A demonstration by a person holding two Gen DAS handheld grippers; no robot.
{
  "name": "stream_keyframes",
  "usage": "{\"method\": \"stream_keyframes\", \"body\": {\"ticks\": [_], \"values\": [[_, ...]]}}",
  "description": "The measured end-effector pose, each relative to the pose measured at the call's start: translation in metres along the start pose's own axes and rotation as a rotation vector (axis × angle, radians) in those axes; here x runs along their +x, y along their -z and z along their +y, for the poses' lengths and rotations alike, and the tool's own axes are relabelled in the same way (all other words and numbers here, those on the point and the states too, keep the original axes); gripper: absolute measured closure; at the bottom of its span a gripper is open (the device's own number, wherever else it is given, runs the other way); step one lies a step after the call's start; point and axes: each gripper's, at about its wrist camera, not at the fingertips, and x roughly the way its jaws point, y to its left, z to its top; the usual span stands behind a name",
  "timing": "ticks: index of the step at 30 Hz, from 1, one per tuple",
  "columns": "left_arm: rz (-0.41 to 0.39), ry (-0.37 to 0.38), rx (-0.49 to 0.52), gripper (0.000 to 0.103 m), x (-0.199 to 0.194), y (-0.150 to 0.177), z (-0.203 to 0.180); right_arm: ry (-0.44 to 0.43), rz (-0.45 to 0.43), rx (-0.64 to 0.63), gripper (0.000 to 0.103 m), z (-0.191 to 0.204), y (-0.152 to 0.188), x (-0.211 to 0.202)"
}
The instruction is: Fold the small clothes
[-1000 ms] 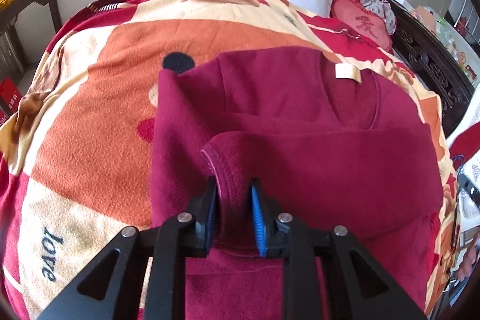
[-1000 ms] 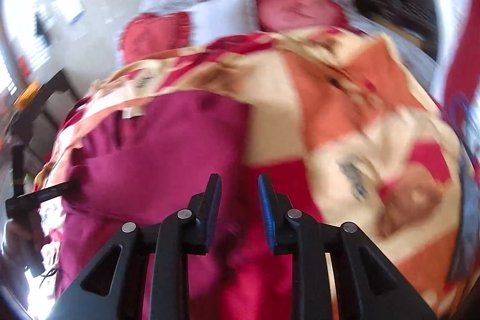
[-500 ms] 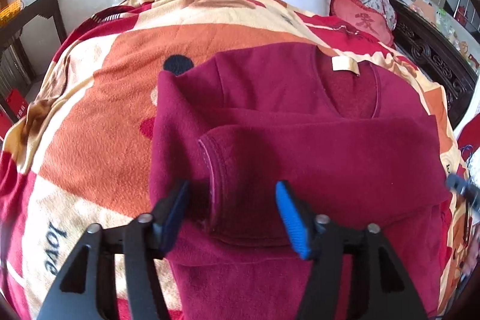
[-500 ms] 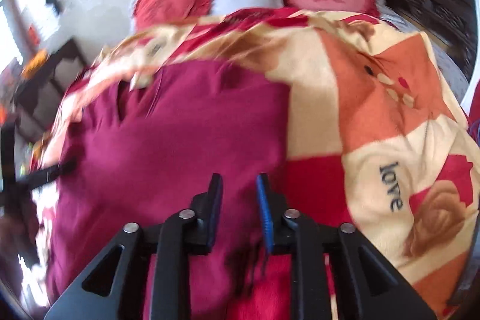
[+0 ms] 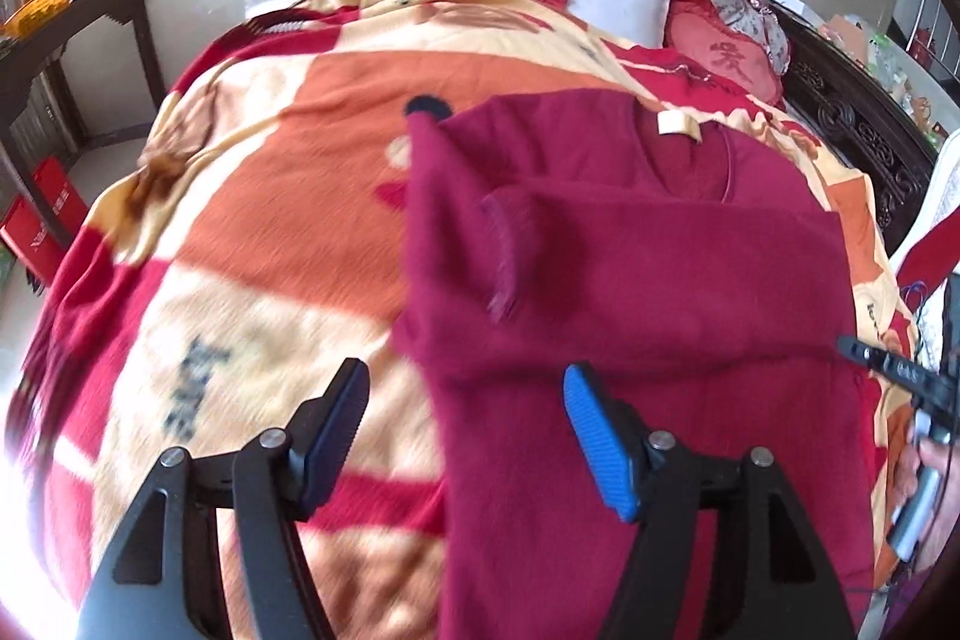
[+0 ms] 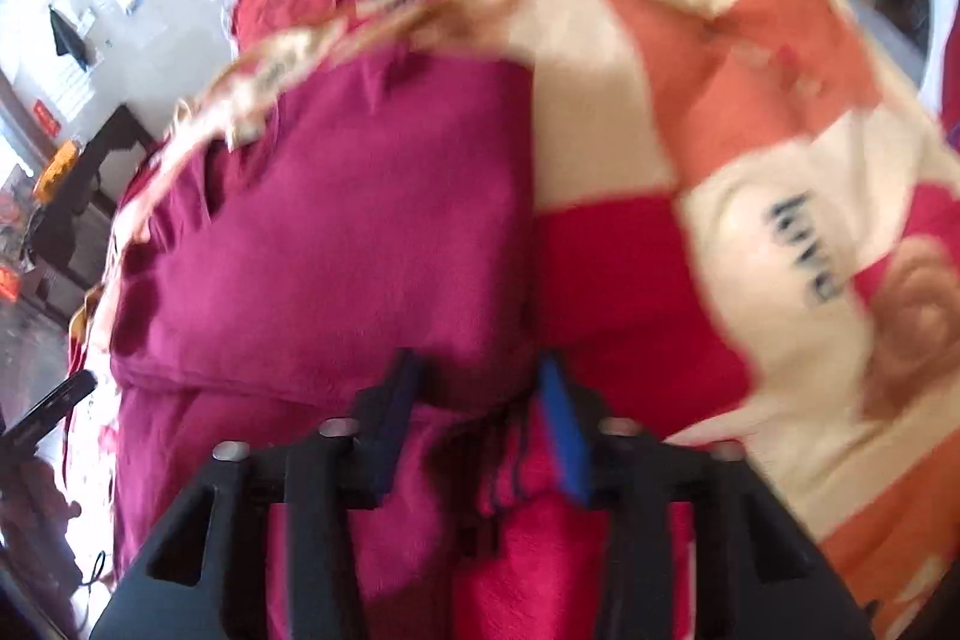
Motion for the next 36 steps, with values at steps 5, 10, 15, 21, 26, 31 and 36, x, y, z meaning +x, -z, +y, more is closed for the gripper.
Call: {"method": "stream_keyframes", "body": {"ticks": [5, 10, 15, 21, 26, 31, 36], "values": [[0.015, 0.008, -0.037, 0.029, -0.023, 0.033, 0.019, 0.061, -0.076, -0.045, 0.103, 0.006, 0.004, -0.017], [0.030, 0.022, -0.036, 0.029, -0.039, 0.056, 0.026, 0.014, -0.030, -0.014, 0.095, 0.006, 0.014, -0.042], [0.057, 0.039, 0.008, 0.029, -0.045, 0.081, 0.024, -0.042, 0.025, -0.113, 0.079, 0.012, 0.056, -0.078], [0.083, 0.065, 0.007, 0.029, -0.045, 0.096, 0.016, -0.043, 0.030, -0.076, 0.079, 0.017, 0.071, -0.038], [0.044, 0.027, 0.072, 0.029, -0.067, 0.114, 0.015, -0.006, -0.011, -0.111, 0.103, 0.026, 0.073, -0.040], [0.098, 0.041, 0.040, 0.029, -0.063, 0.127, 0.019, 0.020, -0.007, -0.092, 0.103, 0.012, 0.076, -0.047], [0.088, 0.061, 0.025, 0.029, -0.071, 0.135, 0.019, -0.111, 0.038, -0.070, 0.086, 0.004, 0.096, -0.075]]}}
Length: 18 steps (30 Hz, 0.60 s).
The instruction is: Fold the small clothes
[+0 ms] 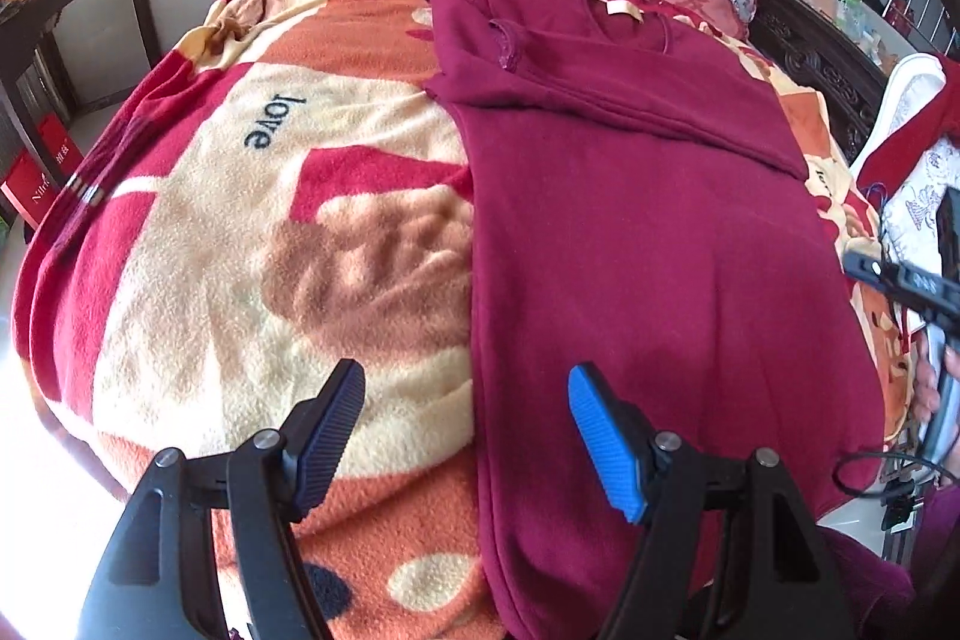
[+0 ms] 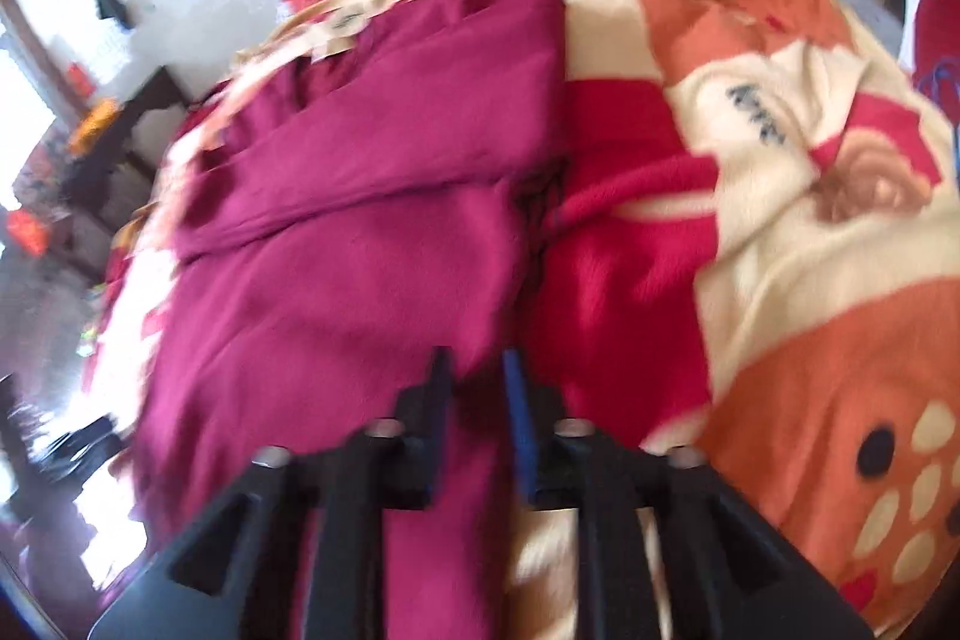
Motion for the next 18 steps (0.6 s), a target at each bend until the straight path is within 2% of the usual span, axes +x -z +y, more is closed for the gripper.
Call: {"method": "stream_keyframes", "body": {"ticks": [3, 8, 10, 12, 14, 18], "values": [[0.025, 0.041, -0.018, 0.029, -0.003, 0.007, 0.002, -0.062, 0.060, -0.047, 0.083, -0.001, 0.031, -0.026], [0.066, 0.083, -0.034, 0.029, -0.007, 0.020, 0.002, -0.044, 0.150, -0.087, 0.082, -0.004, 0.085, -0.043], [0.092, 0.084, -0.018, 0.029, -0.007, 0.027, 0.000, -0.048, 0.125, -0.081, 0.080, -0.003, 0.104, -0.048], [0.119, 0.095, -0.008, 0.029, -0.007, 0.032, -0.003, -0.080, 0.092, -0.086, 0.075, 0.001, 0.112, -0.055], [0.128, 0.104, 0.005, 0.029, -0.009, 0.036, -0.006, -0.097, 0.069, -0.088, 0.075, 0.002, 0.117, -0.059], [0.155, 0.094, 0.008, 0.030, -0.004, 0.041, -0.008, -0.136, 0.084, -0.078, 0.075, 0.002, 0.119, -0.063]]}}
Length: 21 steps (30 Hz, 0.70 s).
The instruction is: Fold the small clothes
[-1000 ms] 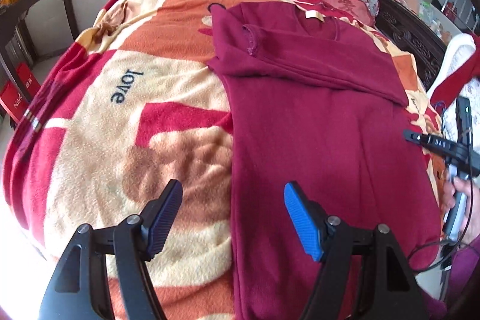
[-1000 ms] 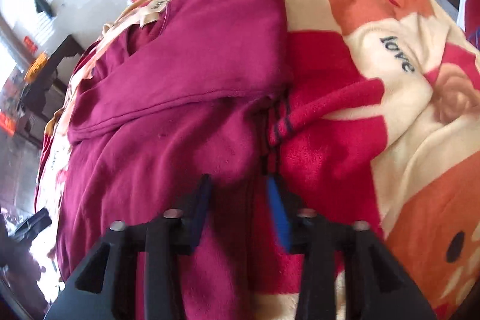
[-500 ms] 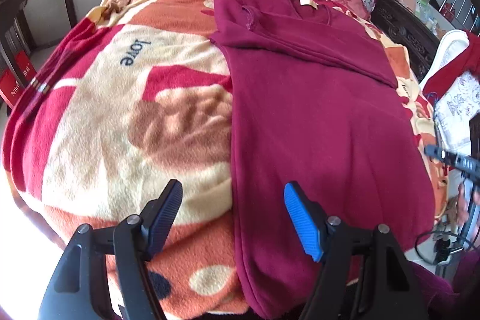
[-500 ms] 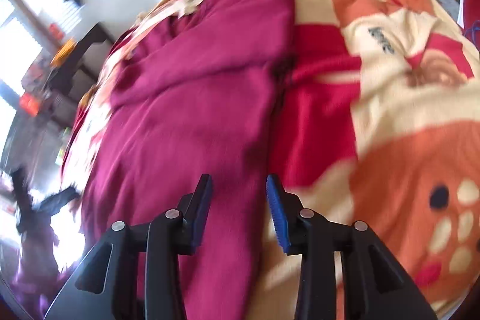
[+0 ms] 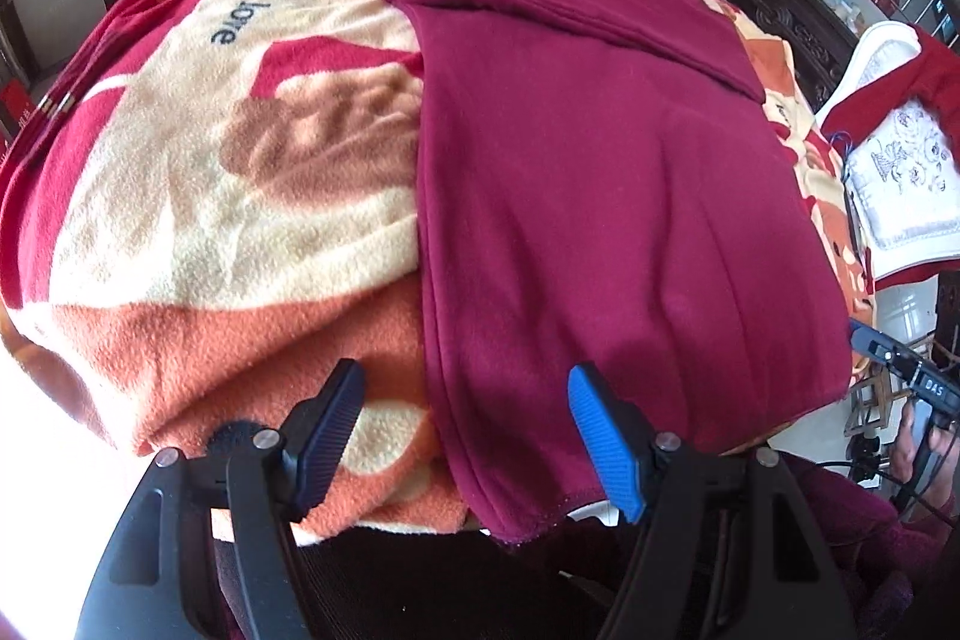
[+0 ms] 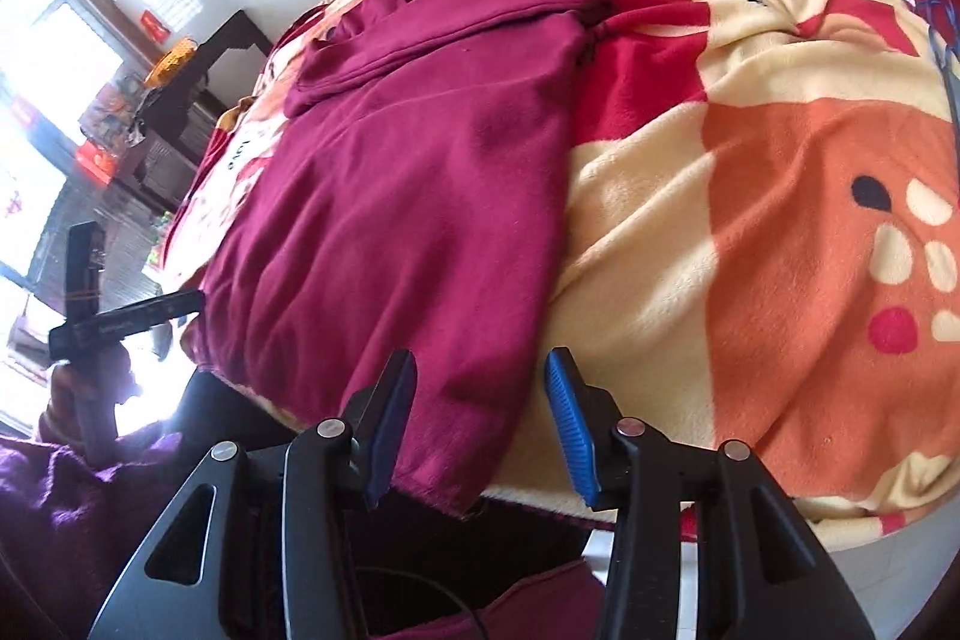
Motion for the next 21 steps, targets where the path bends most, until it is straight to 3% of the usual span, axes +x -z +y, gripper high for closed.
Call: {"method": "stream_keyframes", "body": {"ticks": [5, 13, 15, 19, 21], "values": [[0.020, 0.064, 0.007, 0.045, 0.000, 0.003, -0.003, -0.018, 0.025, -0.055, 0.075, 0.012, 0.002, -0.003], [0.052, 0.079, -0.024, 0.045, 0.007, 0.002, 0.003, -0.071, 0.042, -0.025, 0.082, 0.004, 0.004, 0.001], [0.072, 0.105, -0.020, 0.046, 0.011, 0.005, 0.001, -0.098, 0.044, -0.033, 0.082, 0.003, 0.005, -0.001], [0.077, 0.088, 0.018, 0.046, 0.015, 0.006, -0.011, -0.109, 0.053, -0.021, 0.082, 0.003, 0.004, 0.013], [0.077, 0.090, 0.016, 0.047, 0.016, 0.005, -0.011, -0.110, 0.039, -0.035, 0.092, 0.005, 0.005, 0.011]]}}
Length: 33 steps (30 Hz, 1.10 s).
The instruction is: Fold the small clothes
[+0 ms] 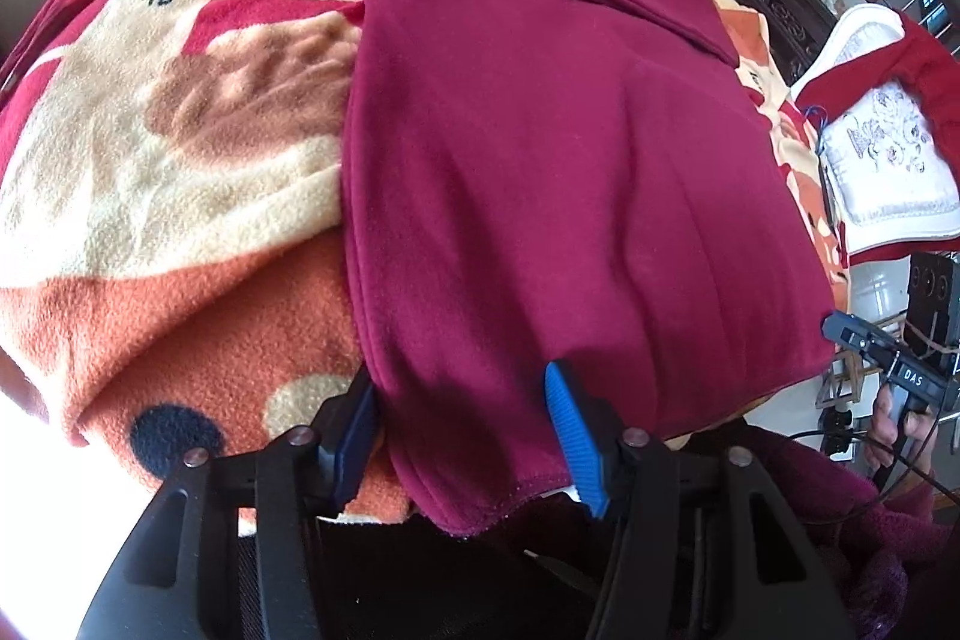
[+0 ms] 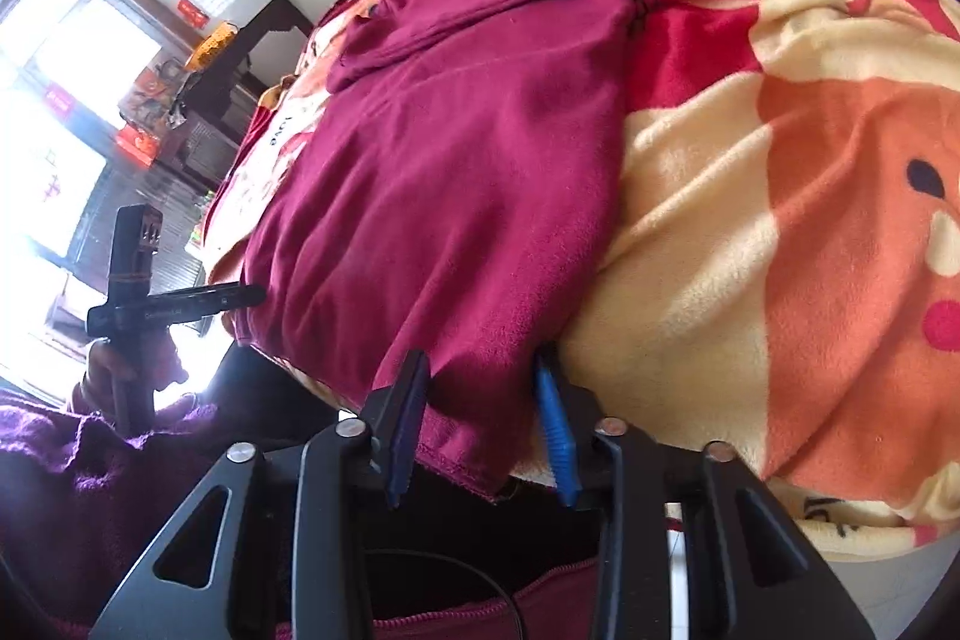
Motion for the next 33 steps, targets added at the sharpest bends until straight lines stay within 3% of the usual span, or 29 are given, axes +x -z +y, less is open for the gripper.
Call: {"method": "stream_keyframes", "body": {"ticks": [2, 4, 5, 6, 9, 13, 19, 26, 33], "values": [[-0.001, 0.014, -0.026, 0.052, 0.004, -0.001, 0.004, 0.013, -0.006, -0.003, 0.102, -0.001, 0.001, 0.001], [0.001, 0.020, -0.050, 0.065, 0.005, -0.001, 0.010, -0.010, -0.013, 0.029, 0.103, -0.007, 0.003, 0.003], [-0.002, 0.028, -0.047, 0.079, 0.001, 0.000, 0.012, -0.008, -0.014, 0.032, 0.103, -0.007, 0.003, 0.004], [-0.015, 0.044, -0.038, 0.085, -0.006, -0.001, 0.011, -0.002, -0.019, 0.026, 0.103, -0.005, 0.002, 0.002], [-0.079, 0.098, -0.012, 0.092, -0.032, -0.009, 0.009, -0.097, -0.106, 0.025, 0.103, 0.004, -0.015, -0.021], [-0.198, 0.159, -0.025, 0.092, -0.071, -0.036, 0.015, -0.156, -0.209, 0.010, 0.103, 0.009, -0.052, -0.043], [-0.327, 0.167, -0.023, 0.092, -0.099, -0.102, 0.021, -0.118, -0.313, -0.036, 0.103, 0.013, -0.125, -0.037], [-0.412, 0.086, -0.025, 0.092, -0.079, -0.207, 0.016, -0.040, -0.398, 0.011, 0.103, 0.001, -0.217, -0.014], [-0.376, 0.017, -0.073, 0.091, -0.016, -0.301, 0.025, 0.027, -0.427, 0.152, 0.103, -0.046, -0.300, 0.031]]}}
